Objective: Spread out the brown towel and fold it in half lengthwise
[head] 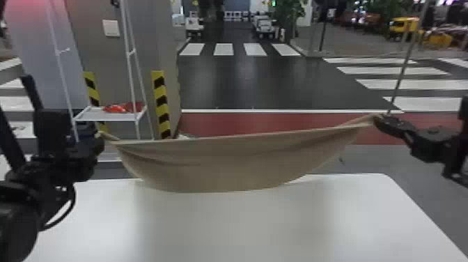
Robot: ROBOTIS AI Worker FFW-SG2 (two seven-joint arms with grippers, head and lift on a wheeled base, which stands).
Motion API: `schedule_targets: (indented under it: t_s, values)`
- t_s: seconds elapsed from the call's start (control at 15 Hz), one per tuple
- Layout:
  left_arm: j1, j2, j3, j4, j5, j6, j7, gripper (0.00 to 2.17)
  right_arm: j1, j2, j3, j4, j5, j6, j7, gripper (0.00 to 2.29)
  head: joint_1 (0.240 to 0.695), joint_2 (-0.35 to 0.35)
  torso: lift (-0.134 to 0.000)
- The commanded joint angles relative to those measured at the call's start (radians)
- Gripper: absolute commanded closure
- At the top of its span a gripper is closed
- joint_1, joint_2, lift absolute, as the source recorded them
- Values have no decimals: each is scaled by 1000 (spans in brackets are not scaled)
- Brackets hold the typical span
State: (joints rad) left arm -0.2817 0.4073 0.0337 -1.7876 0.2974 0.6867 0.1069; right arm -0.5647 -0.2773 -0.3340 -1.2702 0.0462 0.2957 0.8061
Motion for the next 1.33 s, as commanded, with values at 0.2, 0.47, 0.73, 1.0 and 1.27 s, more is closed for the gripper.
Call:
schedule_targets:
  t_s: [0.2, 0.47, 0.73, 1.0, 1.27]
  values:
    - [383, -21, 100, -325, -27, 199, -7, 1447, 348, -74, -36, -155, -137, -11, 88, 1956, 540, -20, -125]
    - [578, -73, 137, -539, -116, 405, -35, 1447, 531, -85, -123, -229, -181, -5, 145, 1956, 695, -31, -125]
    - [682, -104, 144, -678, -158, 583, -33, 1447, 686, -77, -237, -313, -252, -20, 197, 1956, 695, -76, -125]
    - [763, -120, 164, -793, -161, 718, -26, 1447, 790, -59, -324, -376, -307, -23, 222, 1956, 695, -123, -125]
    - [757, -131, 167, -816, -146, 696, -24, 1447, 760, -62, -316, -357, -270, -11, 219, 1956, 695, -168, -125]
